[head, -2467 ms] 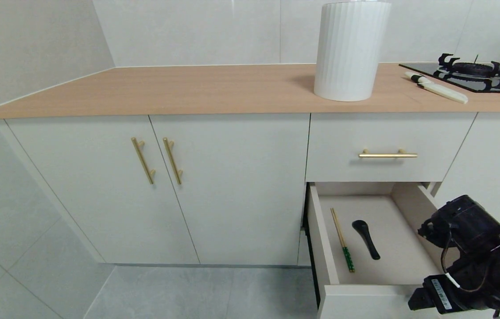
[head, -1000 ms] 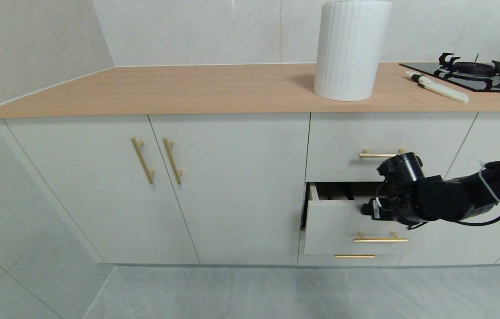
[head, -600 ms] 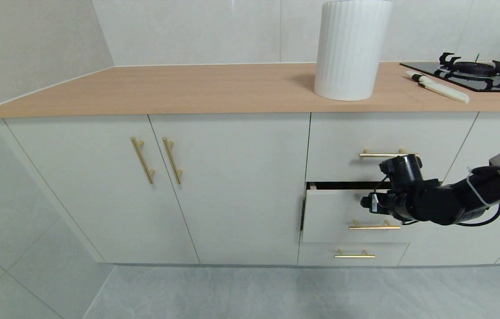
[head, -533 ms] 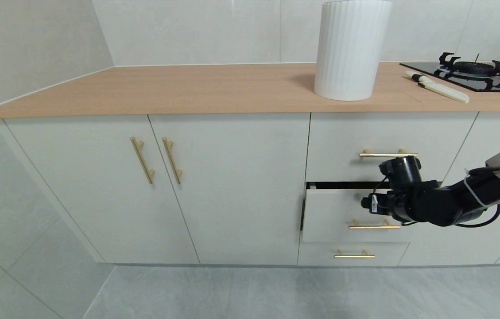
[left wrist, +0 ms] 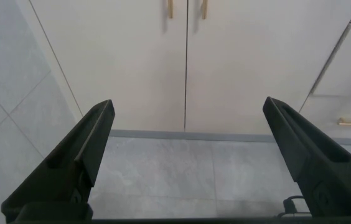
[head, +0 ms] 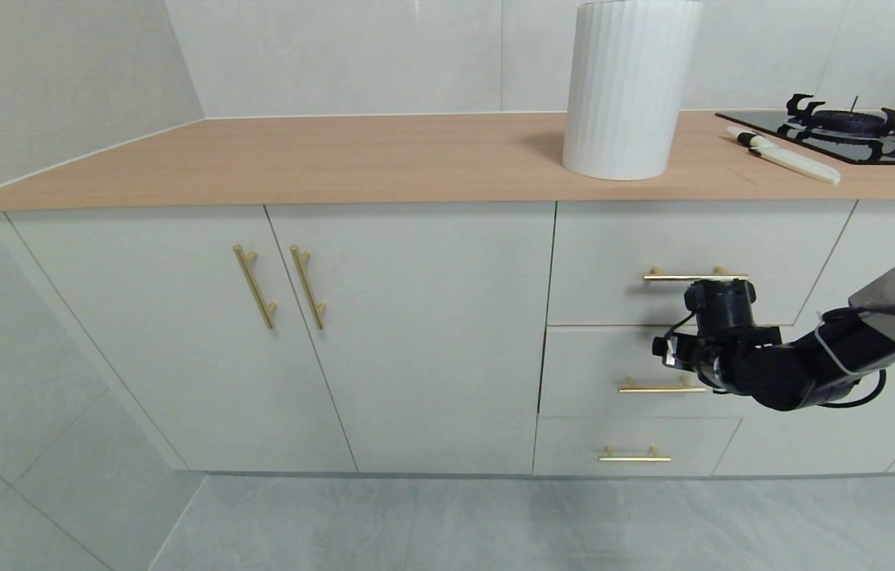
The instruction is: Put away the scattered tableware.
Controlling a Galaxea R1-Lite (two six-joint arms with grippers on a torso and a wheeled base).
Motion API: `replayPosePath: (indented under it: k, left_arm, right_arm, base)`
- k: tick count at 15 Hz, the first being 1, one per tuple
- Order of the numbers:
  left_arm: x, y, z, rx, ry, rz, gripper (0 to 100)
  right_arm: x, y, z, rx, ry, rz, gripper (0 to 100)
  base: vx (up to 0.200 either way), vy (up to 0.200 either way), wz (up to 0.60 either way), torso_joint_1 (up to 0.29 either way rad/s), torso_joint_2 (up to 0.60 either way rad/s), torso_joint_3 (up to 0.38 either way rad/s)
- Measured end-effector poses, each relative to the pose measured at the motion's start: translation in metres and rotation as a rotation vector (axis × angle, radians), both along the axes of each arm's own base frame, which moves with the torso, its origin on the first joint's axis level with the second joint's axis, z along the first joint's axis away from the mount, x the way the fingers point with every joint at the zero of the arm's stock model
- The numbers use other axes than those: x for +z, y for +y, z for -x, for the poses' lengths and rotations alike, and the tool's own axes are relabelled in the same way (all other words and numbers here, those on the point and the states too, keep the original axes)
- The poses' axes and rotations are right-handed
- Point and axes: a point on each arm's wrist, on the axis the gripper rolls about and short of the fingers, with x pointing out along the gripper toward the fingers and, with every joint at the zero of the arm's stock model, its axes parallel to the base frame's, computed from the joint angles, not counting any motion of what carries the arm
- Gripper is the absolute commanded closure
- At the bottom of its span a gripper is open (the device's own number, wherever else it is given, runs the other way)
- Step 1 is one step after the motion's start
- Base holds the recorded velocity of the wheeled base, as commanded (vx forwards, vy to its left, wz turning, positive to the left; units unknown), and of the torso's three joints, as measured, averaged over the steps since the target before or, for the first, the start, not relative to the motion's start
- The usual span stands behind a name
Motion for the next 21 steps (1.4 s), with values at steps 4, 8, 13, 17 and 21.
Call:
replayPosePath:
  k: [4, 8, 13, 17, 21]
  left_arm:
    - [0.000, 0.000, 0.000, 0.000, 0.000, 0.000, 0]
    - [0.000, 0.000, 0.000, 0.000, 0.000, 0.000, 0]
    - [0.000, 0.000, 0.000, 0.000, 0.000, 0.000, 0]
    - [0.000, 0.000, 0.000, 0.000, 0.000, 0.000, 0]
    - [0.000, 0.000, 0.000, 0.001, 0.000, 0.000, 0]
  right_arm:
    - [0.001, -0.001, -0.003, -0.009, -0.038, -0.006, 0]
    - [0.002, -0.003, -0.005, -0.024, -0.051, -0.010, 0]
    - [0.004, -0.007, -0.010, -0.045, -0.074, -0.032, 0]
    - [0.006, -0.007, -0.010, -0.046, -0.077, -0.034, 0]
    - [0.025, -0.013, 0.020, -0.043, -0.076, -0.032, 0]
  base:
    - [0.000, 0.000, 0.00, 0.000, 0.00, 0.000]
    - [0.000, 0.000, 0.00, 0.000, 0.00, 0.000]
    - [0.000, 0.000, 0.00, 0.000, 0.00, 0.000]
    - [0.000, 0.000, 0.00, 0.000, 0.00, 0.000]
    - [0.000, 0.000, 0.00, 0.000, 0.00, 0.000]
